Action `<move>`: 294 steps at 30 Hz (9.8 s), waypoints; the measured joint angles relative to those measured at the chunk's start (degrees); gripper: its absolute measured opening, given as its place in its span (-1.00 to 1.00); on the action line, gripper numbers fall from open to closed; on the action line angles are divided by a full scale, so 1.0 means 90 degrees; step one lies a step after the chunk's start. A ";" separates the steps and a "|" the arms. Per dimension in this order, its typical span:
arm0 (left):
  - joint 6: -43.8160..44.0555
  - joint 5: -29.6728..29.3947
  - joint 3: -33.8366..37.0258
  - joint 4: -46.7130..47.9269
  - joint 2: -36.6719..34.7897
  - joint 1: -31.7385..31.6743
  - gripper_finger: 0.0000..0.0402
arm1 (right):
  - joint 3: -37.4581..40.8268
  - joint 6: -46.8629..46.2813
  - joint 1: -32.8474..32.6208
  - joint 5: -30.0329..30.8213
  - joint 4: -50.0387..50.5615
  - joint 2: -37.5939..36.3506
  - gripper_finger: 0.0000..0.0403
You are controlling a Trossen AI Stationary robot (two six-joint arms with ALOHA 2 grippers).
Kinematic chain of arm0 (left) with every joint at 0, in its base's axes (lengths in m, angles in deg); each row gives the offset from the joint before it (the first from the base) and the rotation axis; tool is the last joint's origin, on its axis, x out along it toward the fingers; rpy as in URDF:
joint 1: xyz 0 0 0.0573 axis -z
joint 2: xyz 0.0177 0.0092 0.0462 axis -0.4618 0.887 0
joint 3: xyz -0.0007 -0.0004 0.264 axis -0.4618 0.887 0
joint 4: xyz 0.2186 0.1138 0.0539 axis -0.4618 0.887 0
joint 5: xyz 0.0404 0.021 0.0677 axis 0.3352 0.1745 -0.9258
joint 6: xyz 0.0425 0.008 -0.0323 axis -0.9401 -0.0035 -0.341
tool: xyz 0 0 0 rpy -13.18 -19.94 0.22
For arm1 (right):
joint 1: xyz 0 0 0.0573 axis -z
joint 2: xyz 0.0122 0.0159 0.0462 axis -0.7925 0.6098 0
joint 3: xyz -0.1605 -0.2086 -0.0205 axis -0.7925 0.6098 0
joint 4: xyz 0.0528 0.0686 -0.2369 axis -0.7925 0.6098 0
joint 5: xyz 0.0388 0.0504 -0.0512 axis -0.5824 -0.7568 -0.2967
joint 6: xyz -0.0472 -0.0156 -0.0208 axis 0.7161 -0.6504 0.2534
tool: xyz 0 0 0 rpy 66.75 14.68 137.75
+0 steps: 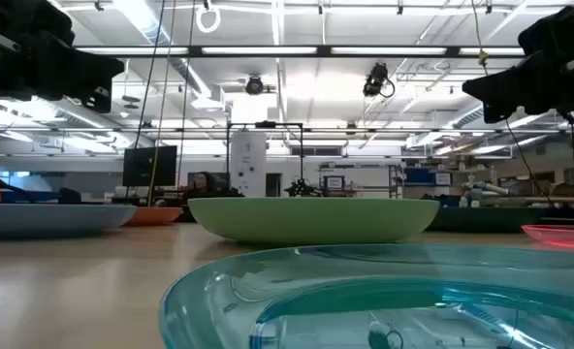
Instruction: Stack plastic plates
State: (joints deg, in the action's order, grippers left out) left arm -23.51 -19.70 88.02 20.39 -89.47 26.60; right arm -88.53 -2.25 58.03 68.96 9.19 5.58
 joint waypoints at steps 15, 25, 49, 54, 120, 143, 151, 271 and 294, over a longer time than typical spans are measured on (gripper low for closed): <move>0.0002 0.0000 -0.0002 0.0000 0.0000 0.0000 -0.94 | 0.0000 0.0000 -0.0002 -0.0002 0.0000 0.0000 -0.85; 0.0002 0.0000 0.0000 0.0000 0.0000 0.0002 -0.94 | -0.0002 0.0000 -0.0001 -0.0002 0.0000 -0.0001 -0.85; 0.0002 0.0000 -0.0001 0.0002 0.0000 0.0000 -0.94 | 0.0000 0.0000 -0.0001 -0.0002 0.0002 -0.0001 -0.85; 0.0002 0.0000 -0.0001 0.0002 0.0000 0.0002 -0.94 | -0.0001 0.0000 -0.0002 0.0000 0.0000 -0.0001 -0.85; 0.0786 0.0214 0.0000 -0.1368 0.0006 0.0514 -0.94 | -0.0941 -0.0736 -0.2277 0.2561 -0.1802 0.2911 -0.81; 0.0941 -0.0231 0.0000 -0.3851 0.3101 0.1756 -0.94 | -0.5822 -0.0229 -0.3614 0.2305 0.1396 1.0598 0.28; 0.1140 -0.0233 0.0000 -0.4452 0.3947 0.2104 -0.94 | -0.6176 -0.0061 -0.3397 0.2322 0.1795 1.1198 0.11; 0.4834 -0.2353 -0.4796 0.4498 0.7431 0.2400 -0.11 | -0.5336 -0.2985 0.0336 0.3789 0.5485 0.9326 -0.57; 0.4268 -0.2399 -0.4796 0.3284 0.7424 0.2662 -0.11 | -0.5484 -0.3143 0.0501 0.3122 0.5485 0.9365 -0.16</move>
State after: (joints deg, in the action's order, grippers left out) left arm 14.89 -41.30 44.85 49.95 -22.65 50.56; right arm -137.88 -30.54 62.54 97.06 58.56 89.87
